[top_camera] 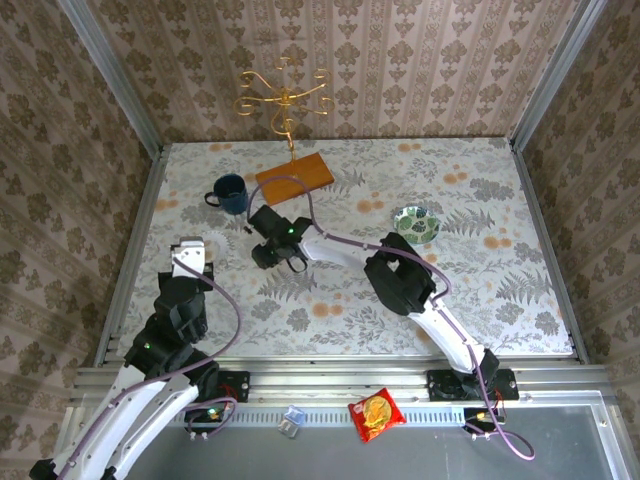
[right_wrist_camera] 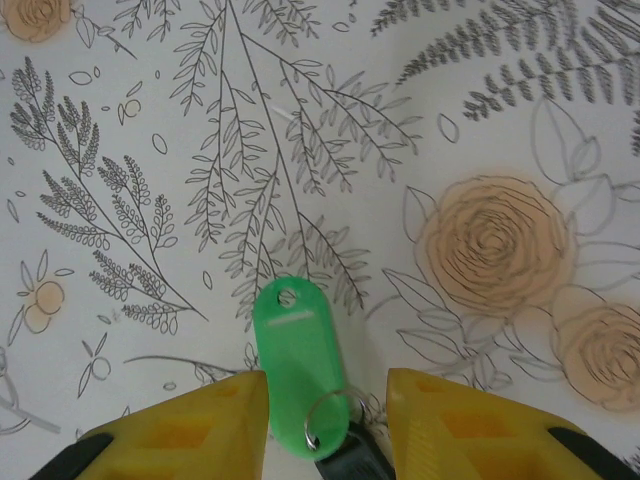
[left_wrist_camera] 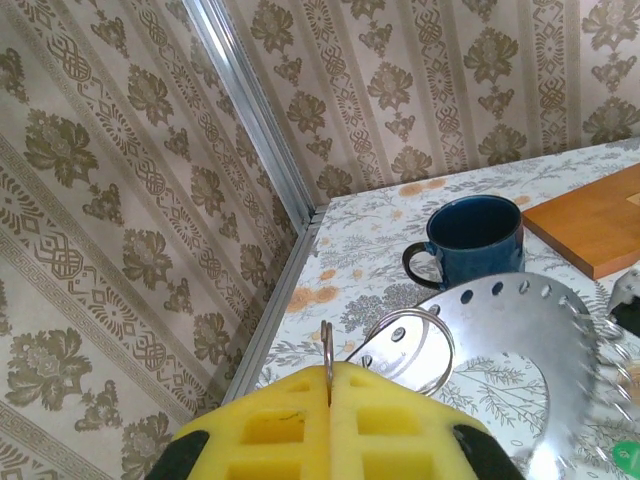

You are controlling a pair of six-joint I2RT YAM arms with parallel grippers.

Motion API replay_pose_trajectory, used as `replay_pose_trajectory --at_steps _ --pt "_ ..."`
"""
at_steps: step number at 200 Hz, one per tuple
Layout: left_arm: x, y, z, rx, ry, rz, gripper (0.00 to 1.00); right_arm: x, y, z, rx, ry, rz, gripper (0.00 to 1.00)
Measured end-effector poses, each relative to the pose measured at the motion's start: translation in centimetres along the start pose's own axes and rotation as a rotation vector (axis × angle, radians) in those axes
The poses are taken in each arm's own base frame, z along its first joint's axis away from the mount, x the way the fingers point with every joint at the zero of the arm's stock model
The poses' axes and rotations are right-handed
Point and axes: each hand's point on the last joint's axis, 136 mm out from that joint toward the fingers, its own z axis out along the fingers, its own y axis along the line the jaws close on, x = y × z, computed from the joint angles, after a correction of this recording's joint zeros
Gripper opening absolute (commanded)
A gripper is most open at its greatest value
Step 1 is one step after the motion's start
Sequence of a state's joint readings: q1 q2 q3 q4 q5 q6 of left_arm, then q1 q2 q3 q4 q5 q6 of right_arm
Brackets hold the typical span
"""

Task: Put the keys on the keyring

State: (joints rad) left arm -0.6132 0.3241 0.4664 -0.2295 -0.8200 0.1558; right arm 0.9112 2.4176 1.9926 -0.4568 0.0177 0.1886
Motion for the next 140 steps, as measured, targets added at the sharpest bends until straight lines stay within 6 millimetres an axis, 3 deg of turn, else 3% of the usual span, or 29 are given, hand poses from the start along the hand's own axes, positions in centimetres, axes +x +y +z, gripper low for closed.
replay_pose_trajectory --at_steps 73,100,140 --pt "0.2 -0.1 0.0 0.004 0.006 0.008 0.0 1.8 -0.5 0.0 0.085 0.048 -0.051 0.07" --pt "0.2 -0.3 0.0 0.015 0.005 0.009 0.0 4.0 -1.1 -1.3 0.099 0.087 -0.053 0.01" --pt "0.2 -1.5 0.4 0.063 0.012 0.025 0.0 7.4 -2.2 -5.0 0.12 0.132 -0.055 0.0"
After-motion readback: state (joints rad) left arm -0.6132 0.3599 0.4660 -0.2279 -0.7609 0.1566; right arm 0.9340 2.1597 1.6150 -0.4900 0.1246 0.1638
